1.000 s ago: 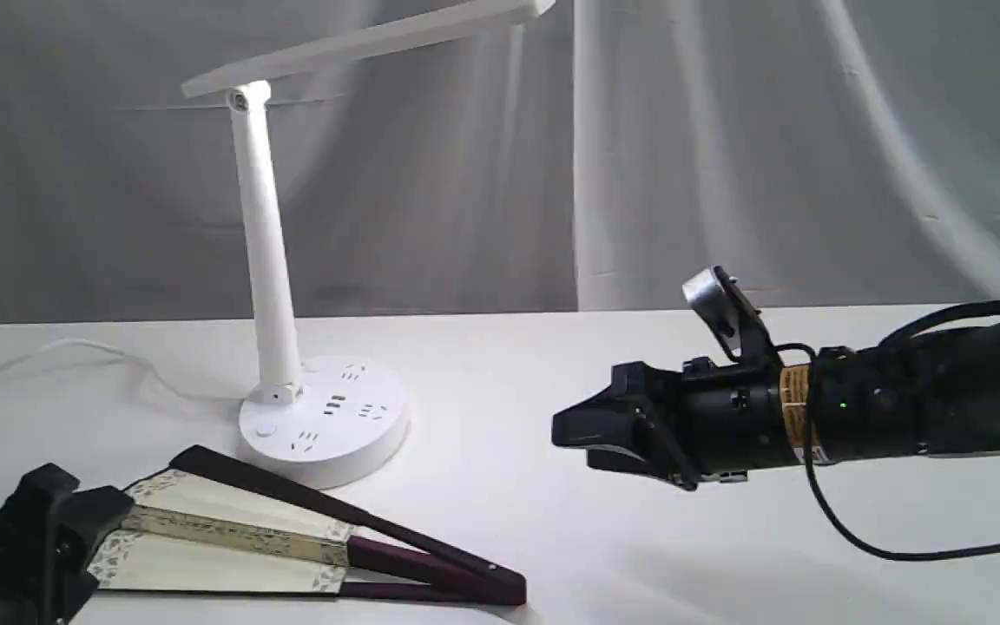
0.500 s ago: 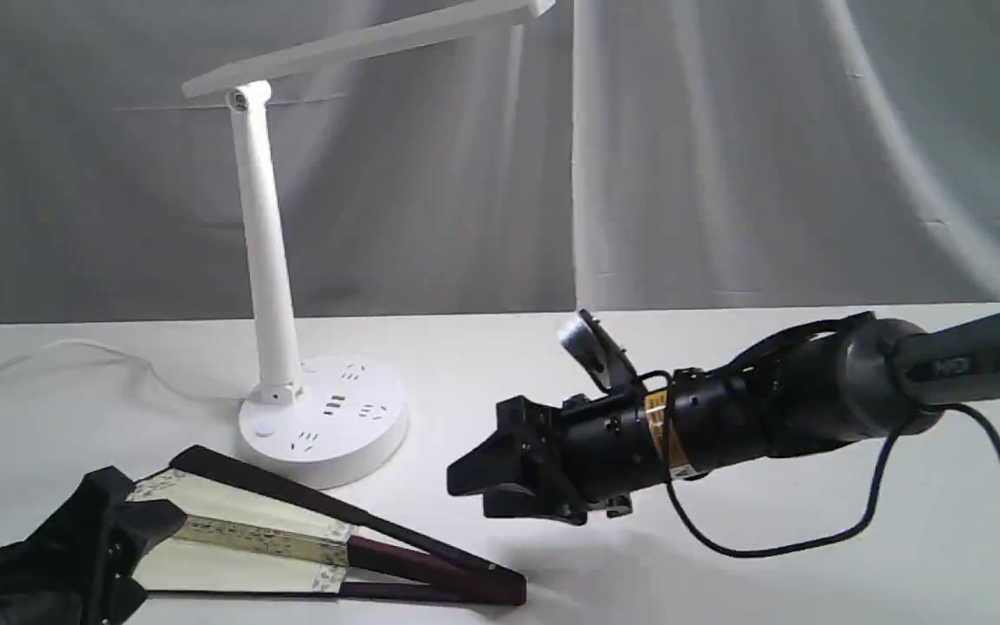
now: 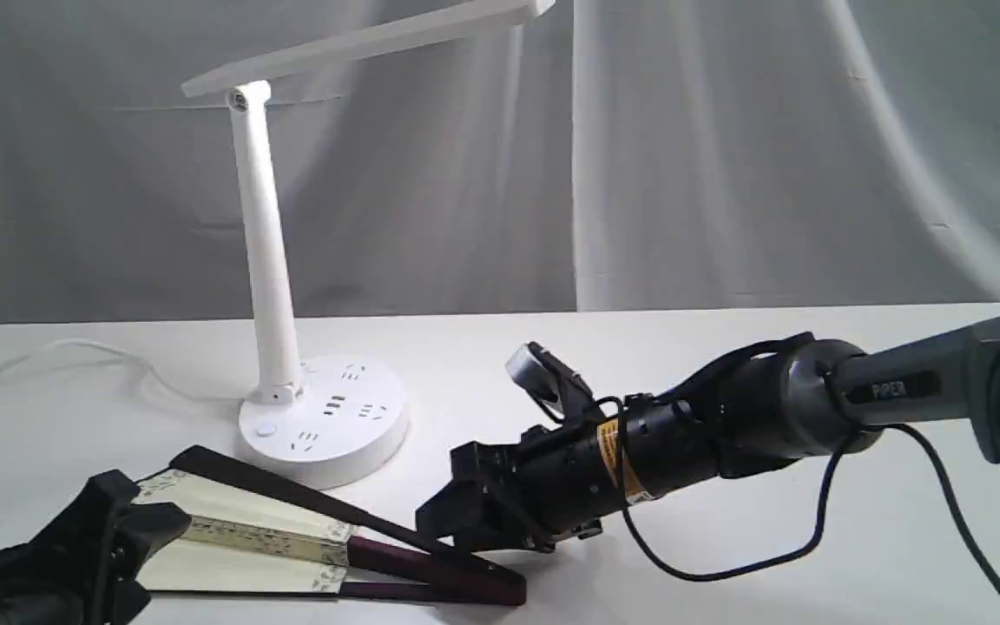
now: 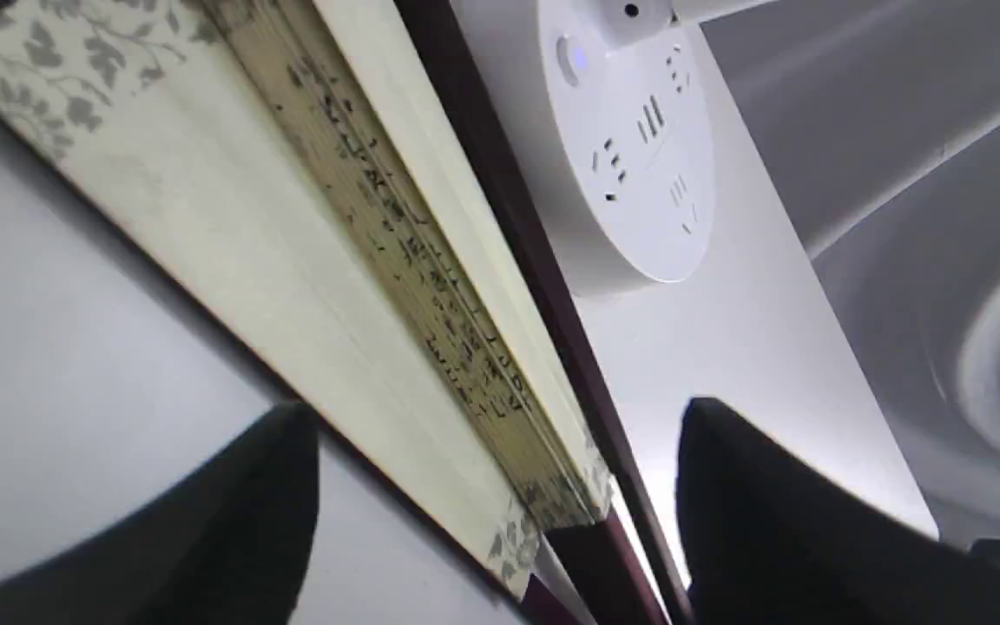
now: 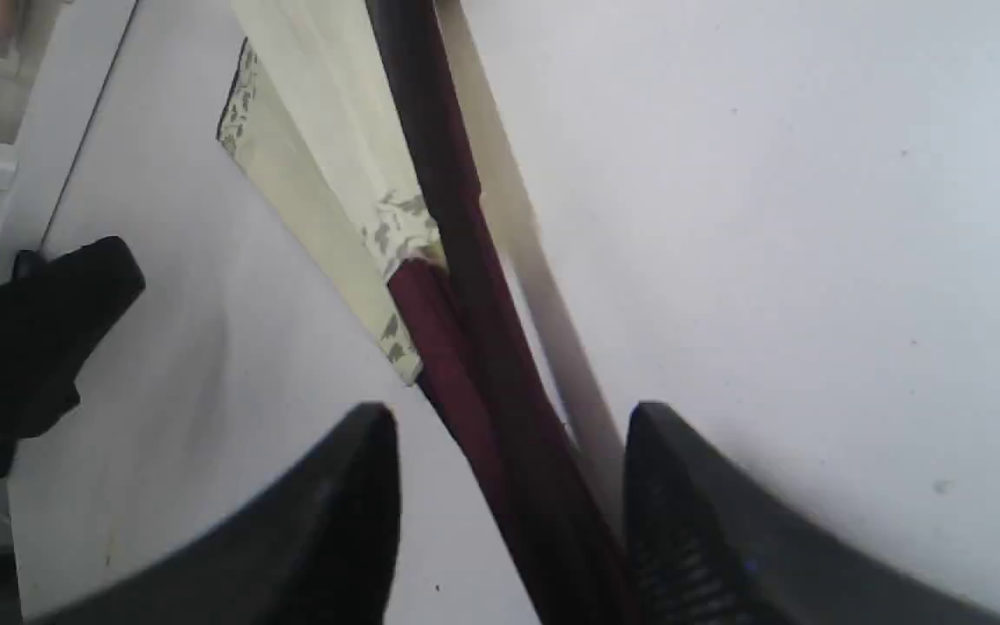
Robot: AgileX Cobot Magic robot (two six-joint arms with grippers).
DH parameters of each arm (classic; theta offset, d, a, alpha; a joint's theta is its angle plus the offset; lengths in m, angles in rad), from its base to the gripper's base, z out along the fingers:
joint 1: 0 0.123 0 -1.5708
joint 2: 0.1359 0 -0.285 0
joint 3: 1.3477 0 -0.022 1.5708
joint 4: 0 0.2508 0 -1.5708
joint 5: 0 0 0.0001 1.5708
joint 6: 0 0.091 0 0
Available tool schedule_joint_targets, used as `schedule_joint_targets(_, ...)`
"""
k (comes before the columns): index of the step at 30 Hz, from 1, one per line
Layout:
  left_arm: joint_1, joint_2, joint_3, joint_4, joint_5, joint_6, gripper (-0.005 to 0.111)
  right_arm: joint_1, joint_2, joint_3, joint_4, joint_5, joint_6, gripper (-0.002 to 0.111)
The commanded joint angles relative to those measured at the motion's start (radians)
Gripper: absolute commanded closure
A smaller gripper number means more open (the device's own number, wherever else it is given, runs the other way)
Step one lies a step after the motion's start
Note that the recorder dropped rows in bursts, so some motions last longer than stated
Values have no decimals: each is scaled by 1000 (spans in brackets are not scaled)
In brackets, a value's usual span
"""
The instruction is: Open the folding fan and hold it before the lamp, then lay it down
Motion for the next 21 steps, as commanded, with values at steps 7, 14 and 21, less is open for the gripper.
schedule_joint_targets(7,2,2,-5,25,1,-7,47,7,39,-4,-5,-28,7,69)
schedule_joint_targets(14,2,2,-5,25,1,-7,47,10,43,-4,7,-42,7,74)
schedule_joint_targets(21,2,2,-5,48,1,-36,47,7,43,-4,2,-44,7,92)
